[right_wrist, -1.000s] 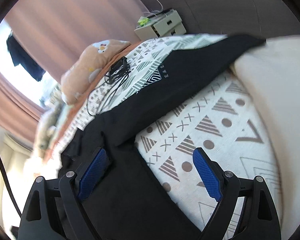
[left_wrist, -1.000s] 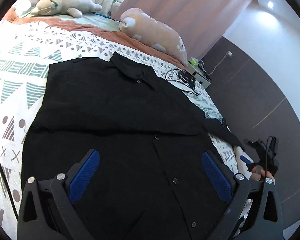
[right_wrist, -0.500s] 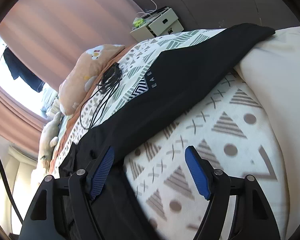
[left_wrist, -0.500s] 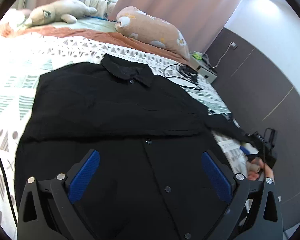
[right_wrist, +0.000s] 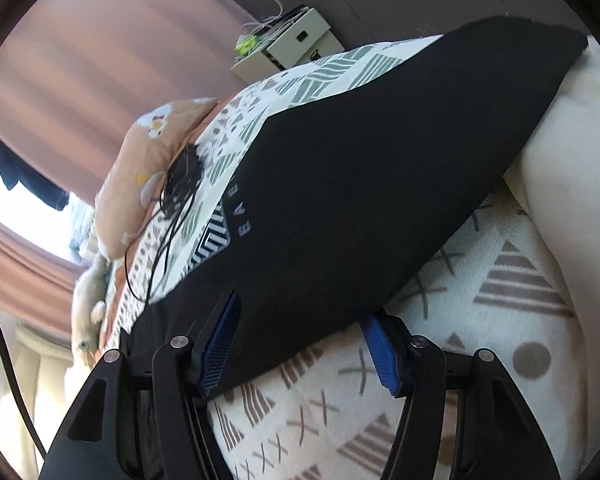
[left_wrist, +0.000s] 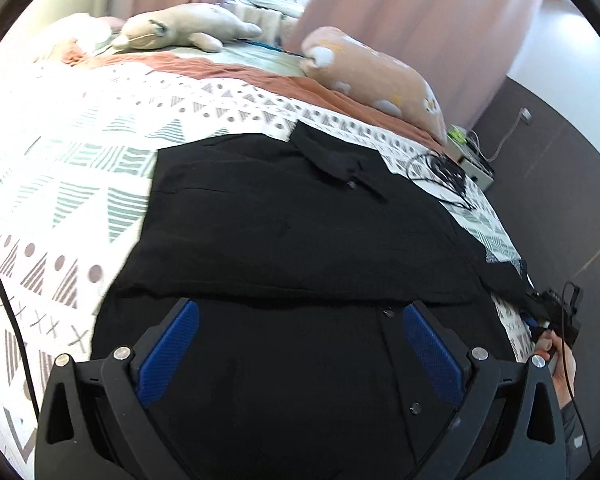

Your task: Fold large clothes

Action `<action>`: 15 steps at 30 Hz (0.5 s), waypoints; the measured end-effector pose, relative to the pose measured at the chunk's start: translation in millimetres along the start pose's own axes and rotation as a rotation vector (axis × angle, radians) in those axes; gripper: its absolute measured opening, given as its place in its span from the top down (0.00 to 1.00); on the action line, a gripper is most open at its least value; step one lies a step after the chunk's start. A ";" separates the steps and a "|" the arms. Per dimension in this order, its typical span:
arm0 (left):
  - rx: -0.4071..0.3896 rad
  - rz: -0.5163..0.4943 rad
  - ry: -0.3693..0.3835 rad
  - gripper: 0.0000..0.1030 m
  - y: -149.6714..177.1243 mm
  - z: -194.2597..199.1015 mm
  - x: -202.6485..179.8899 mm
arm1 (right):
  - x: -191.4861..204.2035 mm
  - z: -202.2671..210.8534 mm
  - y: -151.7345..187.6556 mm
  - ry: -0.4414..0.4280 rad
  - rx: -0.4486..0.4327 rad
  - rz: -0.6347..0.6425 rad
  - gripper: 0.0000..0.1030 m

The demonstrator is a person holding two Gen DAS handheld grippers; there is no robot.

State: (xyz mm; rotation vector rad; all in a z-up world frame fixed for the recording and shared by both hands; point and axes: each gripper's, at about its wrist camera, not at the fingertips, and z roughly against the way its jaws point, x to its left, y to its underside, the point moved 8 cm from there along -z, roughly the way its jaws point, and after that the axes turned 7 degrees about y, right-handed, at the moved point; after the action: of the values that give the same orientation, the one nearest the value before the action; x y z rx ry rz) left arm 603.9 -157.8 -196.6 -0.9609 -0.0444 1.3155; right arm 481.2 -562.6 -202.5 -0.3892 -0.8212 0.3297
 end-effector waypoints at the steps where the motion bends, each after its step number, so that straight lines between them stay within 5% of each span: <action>1: -0.005 0.011 0.005 0.00 -0.9 0.9 4.3 | -0.2 0.3 -1.9 0.002 -0.012 0.003 0.59; 2: -0.007 0.022 0.014 0.00 -1.8 0.3 6.7 | 0.6 -0.2 -4.0 -0.001 -0.026 0.013 0.76; 4: -0.007 0.051 0.031 0.00 -2.1 1.5 13.1 | 3.1 -3.4 -3.5 -0.049 -0.024 0.015 0.89; 15: -0.016 0.059 0.037 0.00 -2.7 14.5 17.7 | 84.6 76.0 6.2 -0.243 -0.207 0.168 0.91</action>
State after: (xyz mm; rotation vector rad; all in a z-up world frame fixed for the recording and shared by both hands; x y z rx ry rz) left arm 603.7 -134.8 -194.3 -1.0059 0.0020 1.3533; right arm 476.6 -505.2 -104.3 -0.6219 -1.0673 0.4555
